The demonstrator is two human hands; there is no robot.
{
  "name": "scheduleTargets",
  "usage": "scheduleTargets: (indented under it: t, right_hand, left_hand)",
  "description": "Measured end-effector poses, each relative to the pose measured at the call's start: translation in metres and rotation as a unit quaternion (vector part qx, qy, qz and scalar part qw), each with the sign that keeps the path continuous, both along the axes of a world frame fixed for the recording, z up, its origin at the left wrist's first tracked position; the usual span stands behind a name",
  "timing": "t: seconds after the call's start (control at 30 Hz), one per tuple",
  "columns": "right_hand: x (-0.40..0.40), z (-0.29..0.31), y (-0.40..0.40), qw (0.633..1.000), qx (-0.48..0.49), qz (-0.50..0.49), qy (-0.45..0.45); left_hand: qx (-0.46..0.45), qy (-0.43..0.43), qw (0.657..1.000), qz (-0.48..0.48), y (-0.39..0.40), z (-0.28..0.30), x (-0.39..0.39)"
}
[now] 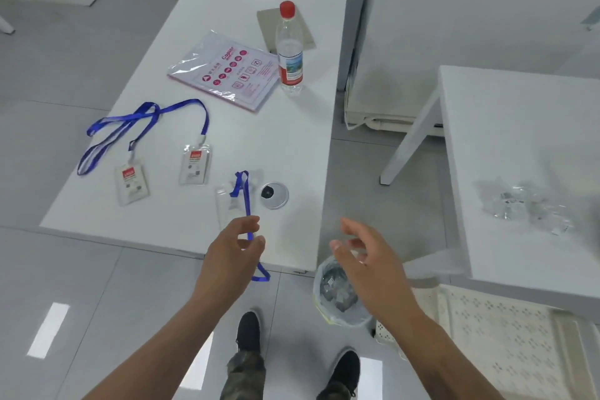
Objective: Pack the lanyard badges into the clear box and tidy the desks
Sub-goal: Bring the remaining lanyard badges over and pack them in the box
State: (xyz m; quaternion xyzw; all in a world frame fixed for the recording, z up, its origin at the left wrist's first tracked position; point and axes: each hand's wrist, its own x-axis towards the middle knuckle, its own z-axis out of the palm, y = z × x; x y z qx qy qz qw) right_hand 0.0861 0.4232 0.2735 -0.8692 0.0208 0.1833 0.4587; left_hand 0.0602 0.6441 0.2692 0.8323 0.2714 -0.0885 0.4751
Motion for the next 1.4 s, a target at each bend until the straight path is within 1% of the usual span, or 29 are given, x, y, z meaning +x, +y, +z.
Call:
scheduleTargets:
  t: [0.13, 0.27, 0.5, 0.63, 0.7, 0.77, 0.83, 0.9, 1.03, 1.1, 1.2, 1.33, 1.4]
  right_hand:
    - [0.01, -0.021, 0.078, 0.999, -0.003, 0.003, 0.049]
    - [0.033, -0.039, 0.15, 0.996, -0.02, 0.001, 0.092]
    - [0.08, -0.076, 0.229, 0.993, -0.059, -0.033, 0.101]
    - [0.094, -0.085, 0.248, 0.994, -0.063, -0.061, 0.07]
    - [0.094, -0.086, 0.25, 0.995, -0.04, -0.062, 0.066]
    - [0.092, -0.08, 0.25, 0.996, -0.017, -0.054, 0.075]
    - [0.09, -0.069, 0.247, 0.994, 0.006, -0.056, 0.091]
    - [0.087, -0.057, 0.241, 0.99, 0.044, -0.072, 0.116]
    - [0.087, -0.035, 0.229, 0.976, 0.118, -0.123, 0.137]
    - [0.09, -0.025, 0.223, 0.969, 0.141, -0.148, 0.141]
    - [0.096, -0.009, 0.211, 0.951, 0.197, -0.187, 0.15]
    - [0.096, 0.01, 0.2, 0.922, 0.285, -0.208, 0.163]
    - [0.092, 0.018, 0.196, 0.919, 0.293, -0.208, 0.164]
  left_hand:
    - [0.058, 0.039, 0.997, -0.017, 0.074, -0.025, 0.01]
    - [0.091, 0.079, 0.992, -0.048, 0.122, -0.051, 0.034]
    - [0.097, 0.07, 0.99, -0.073, 0.146, -0.077, 0.074]
    - [0.1, 0.061, 0.989, -0.095, 0.151, -0.084, 0.083]
    - [0.099, 0.058, 0.989, -0.098, 0.154, -0.085, 0.085]
    - [0.071, 0.05, 0.993, -0.086, 0.157, -0.088, 0.087]
    - [0.0, 0.048, 0.997, -0.061, 0.161, -0.089, 0.089]
    - [-0.074, 0.058, 0.994, -0.055, 0.163, -0.088, 0.09]
    - [-0.156, 0.058, 0.983, -0.079, 0.167, -0.076, 0.091]
    - [-0.156, 0.055, 0.981, -0.101, 0.169, -0.068, 0.089]
    - [-0.108, 0.057, 0.981, -0.151, 0.167, -0.056, 0.083]
    - [-0.046, 0.035, 0.983, -0.173, 0.163, -0.034, 0.075]
    - [-0.053, 0.012, 0.984, -0.17, 0.161, -0.021, 0.074]
